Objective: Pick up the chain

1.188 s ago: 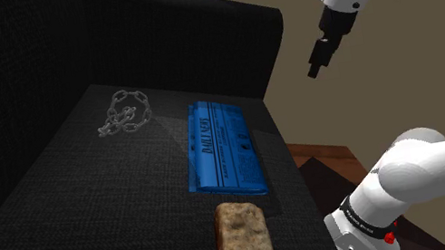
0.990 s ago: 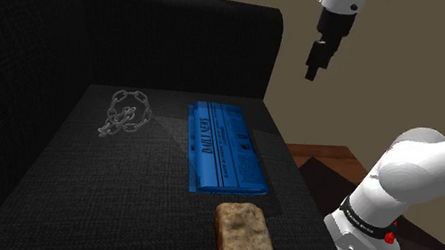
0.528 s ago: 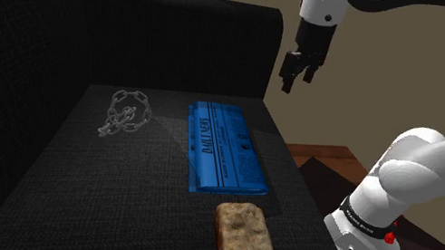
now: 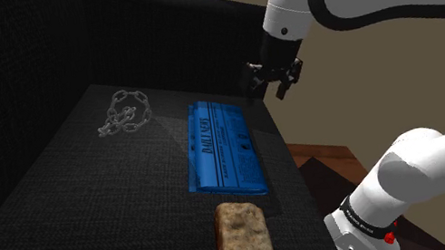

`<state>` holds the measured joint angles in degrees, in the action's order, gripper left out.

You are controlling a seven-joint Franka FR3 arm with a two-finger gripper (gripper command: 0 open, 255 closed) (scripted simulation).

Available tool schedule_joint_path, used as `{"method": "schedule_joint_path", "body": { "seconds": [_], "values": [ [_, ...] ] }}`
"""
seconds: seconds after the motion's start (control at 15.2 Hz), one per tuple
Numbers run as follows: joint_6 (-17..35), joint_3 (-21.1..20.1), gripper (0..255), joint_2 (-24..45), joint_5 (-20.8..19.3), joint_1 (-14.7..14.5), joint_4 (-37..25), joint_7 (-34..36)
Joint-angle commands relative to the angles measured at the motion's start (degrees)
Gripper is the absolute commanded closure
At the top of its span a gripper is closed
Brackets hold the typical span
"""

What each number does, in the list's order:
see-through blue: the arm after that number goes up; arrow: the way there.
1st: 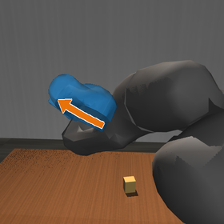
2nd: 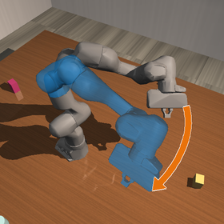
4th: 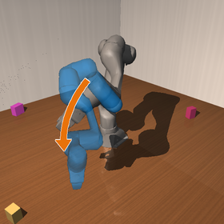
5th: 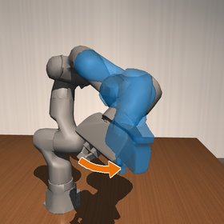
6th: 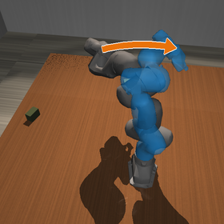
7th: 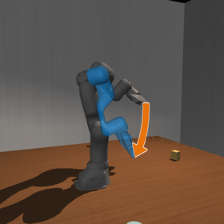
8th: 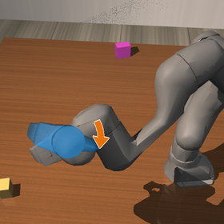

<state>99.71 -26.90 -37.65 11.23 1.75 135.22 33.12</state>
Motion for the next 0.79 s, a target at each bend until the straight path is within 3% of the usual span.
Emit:
{"method": "schedule_joint_path", "body": {
  "seconds": [0.0, 0.4, 0.73],
  "values": [
    [1.5, -3.1, 0, 2.8, 1.1, 0.9, -2.0, 5.4],
    [6.6, -13.2, 0, 13.6, 0.6, 5.2, -9.7, 21.5],
    [10.0, -22.5, 0, 25.8, -5.7, 9.8, -18.4, 37.1]
  ]
}}
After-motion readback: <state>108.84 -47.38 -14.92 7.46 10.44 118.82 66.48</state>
